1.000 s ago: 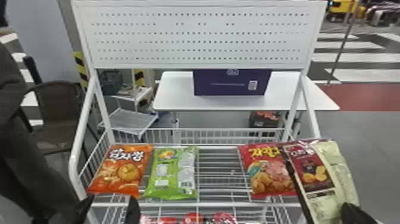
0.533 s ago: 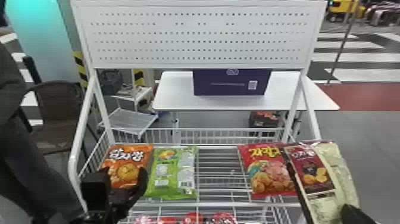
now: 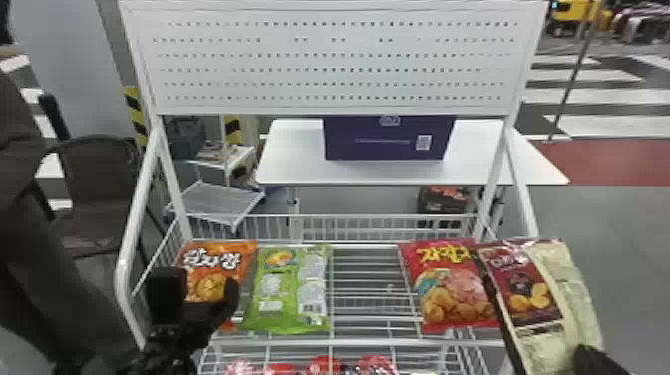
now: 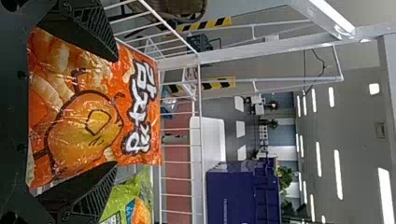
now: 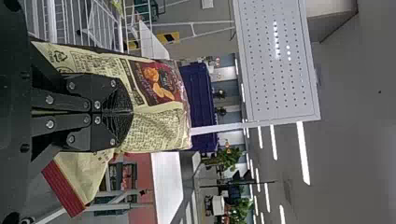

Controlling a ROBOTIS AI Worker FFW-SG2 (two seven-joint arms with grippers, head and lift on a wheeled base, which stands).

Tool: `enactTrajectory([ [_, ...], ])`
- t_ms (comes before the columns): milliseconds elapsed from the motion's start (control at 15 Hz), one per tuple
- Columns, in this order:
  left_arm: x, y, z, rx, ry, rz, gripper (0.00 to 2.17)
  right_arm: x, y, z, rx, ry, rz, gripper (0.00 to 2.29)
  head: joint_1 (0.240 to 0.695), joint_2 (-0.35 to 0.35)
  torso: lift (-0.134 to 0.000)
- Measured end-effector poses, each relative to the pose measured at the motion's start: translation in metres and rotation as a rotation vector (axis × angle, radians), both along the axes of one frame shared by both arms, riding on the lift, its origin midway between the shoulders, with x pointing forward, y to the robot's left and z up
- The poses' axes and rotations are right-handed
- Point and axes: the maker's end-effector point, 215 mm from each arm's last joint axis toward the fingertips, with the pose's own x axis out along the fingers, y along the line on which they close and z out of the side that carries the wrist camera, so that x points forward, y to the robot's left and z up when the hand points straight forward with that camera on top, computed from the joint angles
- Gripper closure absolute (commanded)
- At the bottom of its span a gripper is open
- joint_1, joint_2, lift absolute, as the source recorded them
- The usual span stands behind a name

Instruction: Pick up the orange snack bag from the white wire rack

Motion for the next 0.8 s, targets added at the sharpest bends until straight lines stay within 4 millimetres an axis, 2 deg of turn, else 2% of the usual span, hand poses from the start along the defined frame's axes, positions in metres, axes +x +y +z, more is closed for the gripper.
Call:
enactTrajectory([
  [67, 0.001, 0.0, -0.002, 0.001, 0.009, -0.004, 0.41, -0.001, -0.001, 0.0, -0.001, 0.0, -0.001, 2.26, 0.499, 0.0, 0.0],
  [267, -0.004, 0.0, -0.021, 0.001, 0.082, -0.03, 1.7, -0.001, -0.002, 0.0, -0.004, 0.0, -0.002, 2.26, 0.499, 0.0, 0.0],
  [333, -0.006, 0.003, -0.027, 0.003, 0.105, -0.026, 1.79, -0.001, -0.002, 0.0, -0.004, 0.0, -0.001, 2.26, 0.499, 0.0, 0.0],
  [400, -0.008, 0.005, -0.029, 0.005, 0.116, -0.021, 1.8, -0.001, -0.001, 0.0, -0.003, 0.001, 0.0, 2.26, 0.499, 0.0, 0.0],
  [467, -0.01, 0.005, -0.03, 0.005, 0.118, -0.02, 2.01, -0.002, -0.001, 0.0, -0.003, 0.001, 0.001, 2.26, 0.499, 0.0, 0.0],
  [533, -0.011, 0.006, -0.029, 0.005, 0.117, -0.017, 2.1, -0.002, -0.001, 0.0, -0.003, 0.002, 0.002, 2.26, 0.499, 0.0, 0.0],
  [800, -0.024, 0.001, -0.003, -0.019, 0.062, -0.009, 2.09, -0.001, 0.0, 0.001, -0.001, 0.0, 0.005, 2.26, 0.499, 0.0, 0.0],
])
